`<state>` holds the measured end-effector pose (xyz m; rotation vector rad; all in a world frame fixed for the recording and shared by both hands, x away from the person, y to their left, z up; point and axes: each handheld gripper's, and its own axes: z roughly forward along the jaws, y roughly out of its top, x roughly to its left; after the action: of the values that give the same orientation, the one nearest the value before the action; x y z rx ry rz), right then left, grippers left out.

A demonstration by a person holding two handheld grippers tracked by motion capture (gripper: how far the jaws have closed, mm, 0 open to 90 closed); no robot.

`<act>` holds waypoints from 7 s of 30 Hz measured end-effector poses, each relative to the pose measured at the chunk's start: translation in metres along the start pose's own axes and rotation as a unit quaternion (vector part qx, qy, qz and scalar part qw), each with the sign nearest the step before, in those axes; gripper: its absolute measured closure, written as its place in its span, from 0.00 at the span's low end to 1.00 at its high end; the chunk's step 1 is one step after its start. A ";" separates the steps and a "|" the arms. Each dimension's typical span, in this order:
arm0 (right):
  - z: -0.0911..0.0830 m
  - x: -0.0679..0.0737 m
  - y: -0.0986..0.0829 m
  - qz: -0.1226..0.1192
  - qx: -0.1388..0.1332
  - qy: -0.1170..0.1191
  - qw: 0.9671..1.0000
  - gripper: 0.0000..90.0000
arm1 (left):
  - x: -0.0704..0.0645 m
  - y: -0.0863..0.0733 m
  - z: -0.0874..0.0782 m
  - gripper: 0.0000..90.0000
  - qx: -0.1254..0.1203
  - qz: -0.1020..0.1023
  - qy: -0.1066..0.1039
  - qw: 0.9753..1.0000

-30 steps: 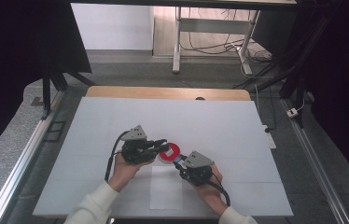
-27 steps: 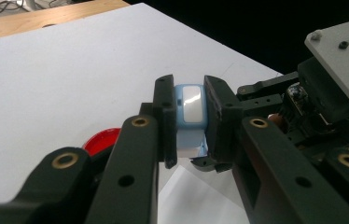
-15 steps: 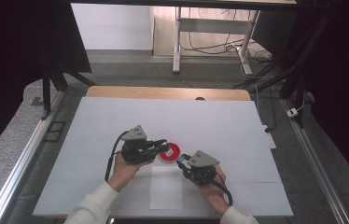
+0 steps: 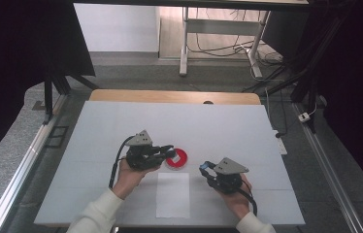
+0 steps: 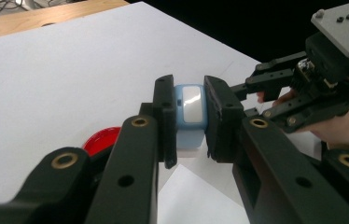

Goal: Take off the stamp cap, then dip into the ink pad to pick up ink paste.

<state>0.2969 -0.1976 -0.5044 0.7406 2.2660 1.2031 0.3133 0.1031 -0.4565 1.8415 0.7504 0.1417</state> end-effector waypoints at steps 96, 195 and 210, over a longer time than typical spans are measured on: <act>-0.079 -0.063 -0.059 0.047 0.010 -0.112 0.993 0.72 | 0.032 -0.010 0.061 0.83 0.107 0.052 0.086 0.989; -0.081 -0.063 -0.058 0.045 0.005 -0.112 0.993 0.72 | 0.028 0.005 0.052 0.84 0.102 0.060 0.082 0.990; -0.081 -0.064 -0.059 0.045 0.003 -0.111 0.993 0.72 | 0.033 -0.006 0.066 0.84 0.135 0.065 0.093 0.984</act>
<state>0.2799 -0.3148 -0.5037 0.9391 2.0749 1.0956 0.3654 0.0697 -0.4961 2.1590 0.8080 0.3135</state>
